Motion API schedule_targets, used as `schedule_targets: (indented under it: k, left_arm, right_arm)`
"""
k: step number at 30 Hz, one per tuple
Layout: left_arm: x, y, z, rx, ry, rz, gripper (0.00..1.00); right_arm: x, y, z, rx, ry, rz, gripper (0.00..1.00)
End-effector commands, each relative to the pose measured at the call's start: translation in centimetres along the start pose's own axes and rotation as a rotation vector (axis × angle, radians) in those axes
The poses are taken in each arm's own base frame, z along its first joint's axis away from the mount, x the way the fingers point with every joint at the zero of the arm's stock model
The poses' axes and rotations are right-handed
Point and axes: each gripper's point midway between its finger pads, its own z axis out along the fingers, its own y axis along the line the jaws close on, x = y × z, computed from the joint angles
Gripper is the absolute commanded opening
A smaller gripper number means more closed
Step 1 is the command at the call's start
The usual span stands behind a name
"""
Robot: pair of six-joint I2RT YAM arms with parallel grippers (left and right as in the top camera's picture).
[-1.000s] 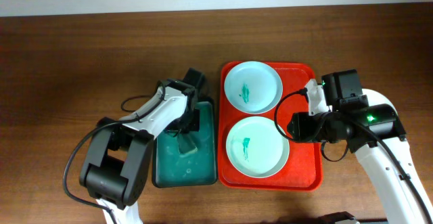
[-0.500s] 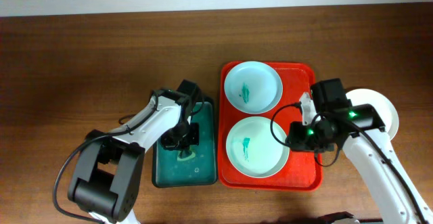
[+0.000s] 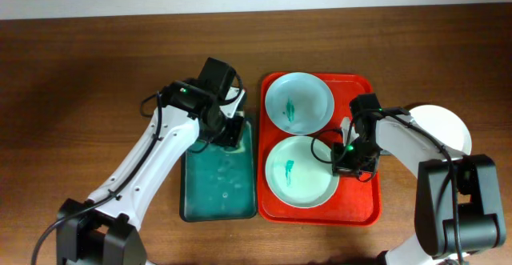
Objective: Clean dirty plates on tray and stack at the side
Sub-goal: 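Scrub the pale-green plate with the sponge in the left gripper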
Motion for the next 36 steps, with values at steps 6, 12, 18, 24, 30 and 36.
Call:
schedule_targets:
  k: [6,12,18,24,30,36]
  left_arm:
    - [-0.2,-13.0,8.6,0.22,0.048,0.267,0.0]
    - [3.0,-10.5,17.0,0.063,0.226,0.172,0.0]
    - [1.9,-1.8,15.2,-0.315,0.218,0.089,0.0]
    - [4.7,-16.5,15.6,0.328,0.305,0.142,0.0]
    - [5.2,-8.4,15.8,-0.028,0.34,0.083,0.0]
    - [0.5,-4.1,13.0,-0.27,0.219,0.051,0.0]
  right_arm:
    - [0.2,-1.3,1.0,0.054,0.021,0.064,0.04]
    - [0.4,-1.3,1.0,0.055,0.028,0.065,0.04]
    - [0.6,-1.3,1.0,0.057,0.035,0.067,0.04]
    - [0.6,-1.3,1.0,0.057,0.036,0.068,0.04]
    - [0.8,-1.4,1.0,0.058,0.042,0.069,0.04]
    - [0.8,-1.4,1.0,0.058,0.042,0.069,0.04]
